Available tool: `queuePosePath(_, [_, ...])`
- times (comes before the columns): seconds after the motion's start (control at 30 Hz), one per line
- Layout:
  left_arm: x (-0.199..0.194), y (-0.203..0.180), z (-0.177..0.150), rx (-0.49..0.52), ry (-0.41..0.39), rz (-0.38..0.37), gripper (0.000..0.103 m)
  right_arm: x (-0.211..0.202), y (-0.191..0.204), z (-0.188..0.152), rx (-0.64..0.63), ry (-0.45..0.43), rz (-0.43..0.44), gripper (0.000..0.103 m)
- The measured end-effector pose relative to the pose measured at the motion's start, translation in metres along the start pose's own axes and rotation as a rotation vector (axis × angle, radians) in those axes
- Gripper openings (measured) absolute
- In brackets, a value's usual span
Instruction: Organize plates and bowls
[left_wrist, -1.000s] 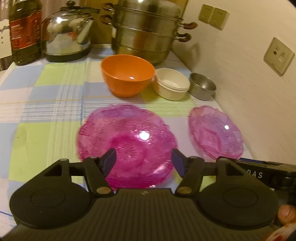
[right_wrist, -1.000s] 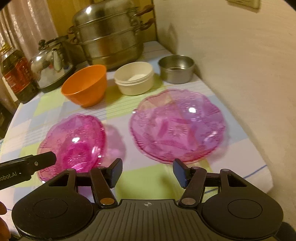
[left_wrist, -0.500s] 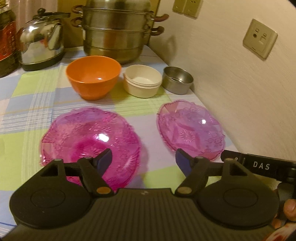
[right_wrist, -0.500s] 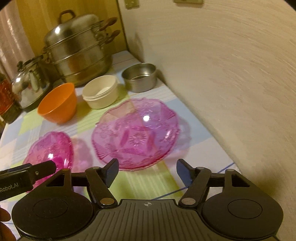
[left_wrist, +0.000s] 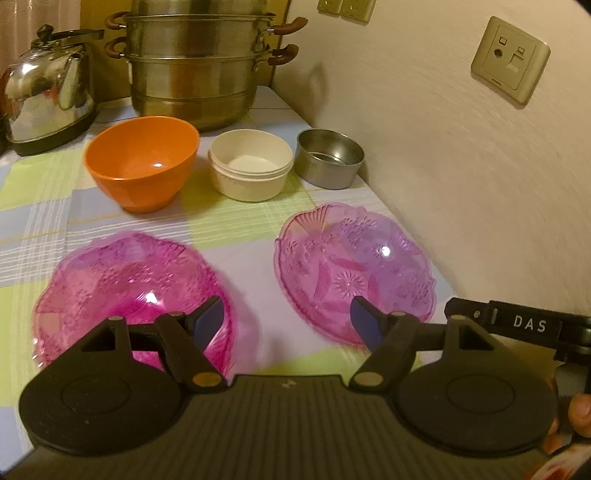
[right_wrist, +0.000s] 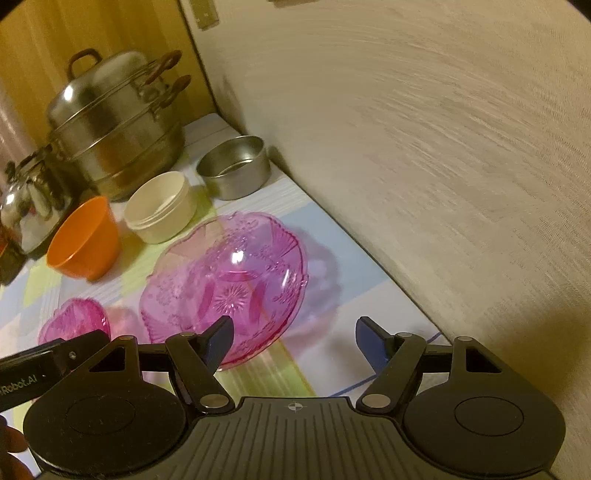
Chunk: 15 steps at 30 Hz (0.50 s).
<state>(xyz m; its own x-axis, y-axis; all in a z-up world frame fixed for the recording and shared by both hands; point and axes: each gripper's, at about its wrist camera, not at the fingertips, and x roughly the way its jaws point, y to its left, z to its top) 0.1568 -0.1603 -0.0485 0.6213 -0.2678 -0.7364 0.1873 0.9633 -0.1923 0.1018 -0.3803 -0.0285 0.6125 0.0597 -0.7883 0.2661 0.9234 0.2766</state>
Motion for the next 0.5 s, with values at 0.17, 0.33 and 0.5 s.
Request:
queuePosePath(0.17, [0.015, -0.004, 0.011, 0.001, -0.009, -0.013, 0.073, 0.009, -0.004, 0.009, 0.021, -0.002, 0.009, 0.073])
queuePosePath(0.33, [0.035, -0.004, 0.024, 0.014, 0.002, -0.027, 0.073, 0.022, -0.009, 0.017, 0.070, 0.003, 0.015, 0.073])
queuePosePath(0.5, [0.055, -0.003, 0.034, 0.049, 0.018, -0.061, 0.068, 0.033, -0.013, 0.022, 0.105, 0.004, 0.024, 0.073])
